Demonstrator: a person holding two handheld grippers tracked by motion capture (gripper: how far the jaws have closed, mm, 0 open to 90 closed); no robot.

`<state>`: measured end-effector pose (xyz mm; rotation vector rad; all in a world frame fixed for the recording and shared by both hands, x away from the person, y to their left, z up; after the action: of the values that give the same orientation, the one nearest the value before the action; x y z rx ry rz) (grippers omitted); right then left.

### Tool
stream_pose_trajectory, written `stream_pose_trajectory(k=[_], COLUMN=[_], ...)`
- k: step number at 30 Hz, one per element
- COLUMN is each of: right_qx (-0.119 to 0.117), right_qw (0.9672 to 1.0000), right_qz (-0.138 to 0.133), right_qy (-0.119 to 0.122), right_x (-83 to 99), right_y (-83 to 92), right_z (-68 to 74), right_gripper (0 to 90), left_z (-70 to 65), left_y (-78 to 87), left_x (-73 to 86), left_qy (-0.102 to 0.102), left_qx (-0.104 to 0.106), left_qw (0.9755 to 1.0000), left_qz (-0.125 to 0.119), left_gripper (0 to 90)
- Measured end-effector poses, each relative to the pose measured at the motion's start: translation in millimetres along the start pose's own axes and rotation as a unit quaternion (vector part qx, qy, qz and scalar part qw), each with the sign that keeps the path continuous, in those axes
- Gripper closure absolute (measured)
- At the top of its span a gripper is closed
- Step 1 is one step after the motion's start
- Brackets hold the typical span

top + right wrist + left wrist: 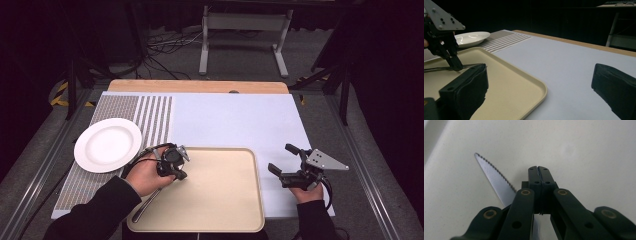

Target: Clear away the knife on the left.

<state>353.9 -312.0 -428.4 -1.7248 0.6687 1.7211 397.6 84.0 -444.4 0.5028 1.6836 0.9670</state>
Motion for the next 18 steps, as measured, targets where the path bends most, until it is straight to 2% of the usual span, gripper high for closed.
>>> stream_pose_trajectory(k=[6, 10, 18], right_qx=[0.001, 0.0, -0.001], right_qw=[1.0, 1.0, 1.0], right_qz=[0.002, 0.003, 0.003], right_qy=[0.001, 0.001, 0.002], right_x=[0.5, 0.4, 0.4], right_y=[-0.5, -0.5, -0.6], right_z=[0.7, 1.1, 1.8], right_gripper=[1.6, 1.5, 1.6], left_z=[1.8, 4.8, 11.2], left_y=[0.6, 2.8, 8.2], left_x=[2.7, 3.6, 8.7], left_qy=[-0.009, -0.02, -0.023], left_qx=[-0.004, -0.014, -0.021], left_qw=[0.9999, 0.9995, 0.9991], left_qz=[0.007, 0.018, 0.028], left_gripper=[90.0, 90.0, 90.0])
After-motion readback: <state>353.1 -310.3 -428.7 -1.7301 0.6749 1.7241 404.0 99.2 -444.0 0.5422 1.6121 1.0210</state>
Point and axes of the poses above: each handheld gripper's, and its own axes: y roughly backward along the jaws, x roughly out of its underside, z roughly to its left, the point moved 2 cm from there along -y, roughly forward along the jaws, and after that the axes turned 15 degrees about -z, right-handed, at the moved point
